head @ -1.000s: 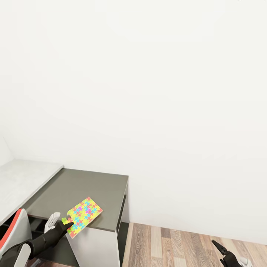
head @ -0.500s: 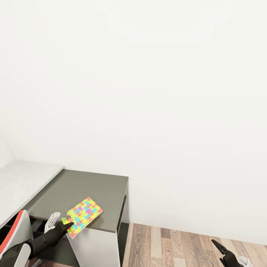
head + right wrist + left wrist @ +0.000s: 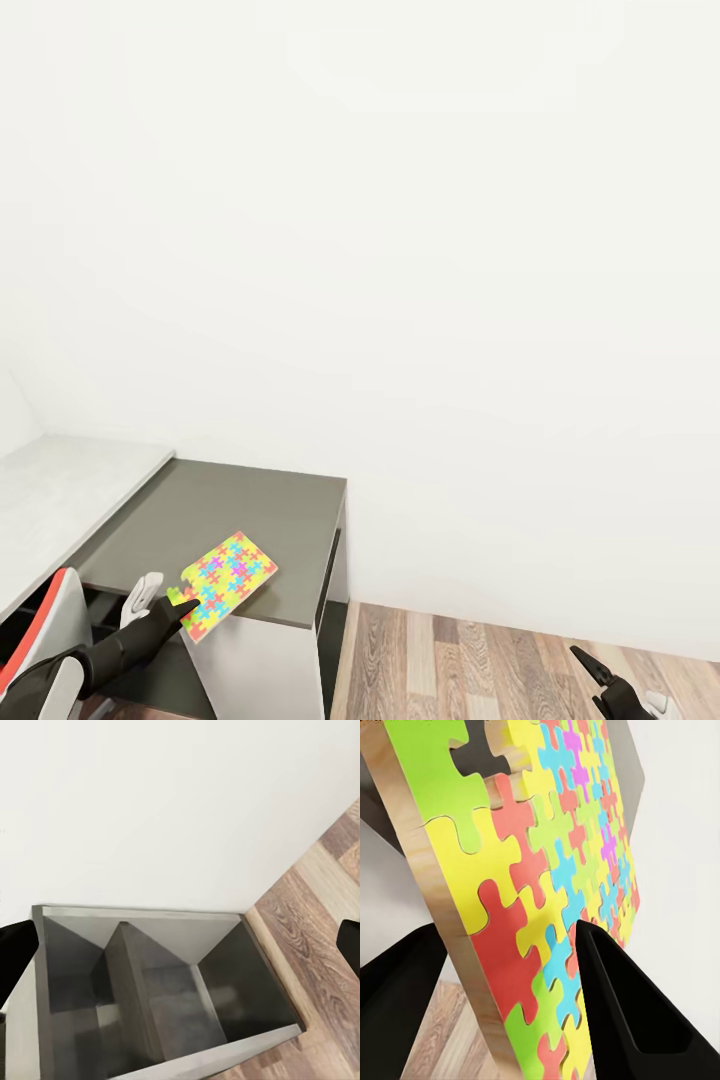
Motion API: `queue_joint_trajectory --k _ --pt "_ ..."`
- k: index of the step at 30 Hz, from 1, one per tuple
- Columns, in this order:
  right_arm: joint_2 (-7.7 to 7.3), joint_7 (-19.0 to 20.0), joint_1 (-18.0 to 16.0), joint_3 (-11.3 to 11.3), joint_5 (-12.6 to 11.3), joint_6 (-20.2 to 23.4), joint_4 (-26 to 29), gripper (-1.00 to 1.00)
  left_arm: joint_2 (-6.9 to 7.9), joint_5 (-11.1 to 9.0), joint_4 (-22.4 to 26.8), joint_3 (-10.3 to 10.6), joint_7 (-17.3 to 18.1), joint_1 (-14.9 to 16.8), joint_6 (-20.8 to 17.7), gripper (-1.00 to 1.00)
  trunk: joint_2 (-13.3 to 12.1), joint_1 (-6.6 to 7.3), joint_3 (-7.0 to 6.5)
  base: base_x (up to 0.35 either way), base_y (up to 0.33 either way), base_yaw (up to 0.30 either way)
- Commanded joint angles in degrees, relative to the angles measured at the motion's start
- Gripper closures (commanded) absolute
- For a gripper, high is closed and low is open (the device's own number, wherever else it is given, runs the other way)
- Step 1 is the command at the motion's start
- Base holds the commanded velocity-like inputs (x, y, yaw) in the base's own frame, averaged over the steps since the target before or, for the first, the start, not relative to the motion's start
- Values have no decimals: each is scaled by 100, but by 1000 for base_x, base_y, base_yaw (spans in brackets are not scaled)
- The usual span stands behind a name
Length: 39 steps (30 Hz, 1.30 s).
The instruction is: Put all the toys in the child's room - the three board games (two on the bed and one on the table), the two jigsaw puzzles on the table, and the tennis ball on the table - inside the toy box on the table in the child's room.
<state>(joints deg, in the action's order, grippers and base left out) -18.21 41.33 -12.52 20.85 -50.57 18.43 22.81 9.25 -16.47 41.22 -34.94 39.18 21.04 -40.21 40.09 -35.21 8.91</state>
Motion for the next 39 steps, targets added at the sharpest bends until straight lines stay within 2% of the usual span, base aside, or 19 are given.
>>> queue_joint_trajectory --k 1,7,19,23,31,33,37,39 --pt "1 13 -5 16 -41 53 0 -100 -2 -2 0 -14 11 6 -31 100 7 -1 9 0 0 0" --pt "1 9 -5 12 -39 55 80 -100 -2 -1 0 -13 11 6 -31 100 7 -1 9 0 0 0" --pt "1 8 -5 7 -35 55 110 -100 9 12 25 17 47 8 -76 100 -474 262 -206 0 0 0" --pt "1 19 -5 7 -34 55 111 -100 47 12 123 34 81 19 -395 100 -634 350 -278 0 0 0" --pt "-3 17 -5 7 -32 55 117 -100 67 16 1088 54 106 56 -1540 100 -955 526 -422 0 0 0" --pt "-5 15 -5 7 -32 55 117 -100 73 15 1206 55 108 57 -1644 100 -1035 570 -458 0 0 0" --pt "-6 8 -2 7 -32 55 118 -100 224 13 1412 59 208 58 -1832 100 -1196 657 -529 0 0 0" --pt "-7 7 1 7 -32 55 118 -100 352 13 1439 62 435 58 -1904 100 -1276 701 -565 0 0 0"
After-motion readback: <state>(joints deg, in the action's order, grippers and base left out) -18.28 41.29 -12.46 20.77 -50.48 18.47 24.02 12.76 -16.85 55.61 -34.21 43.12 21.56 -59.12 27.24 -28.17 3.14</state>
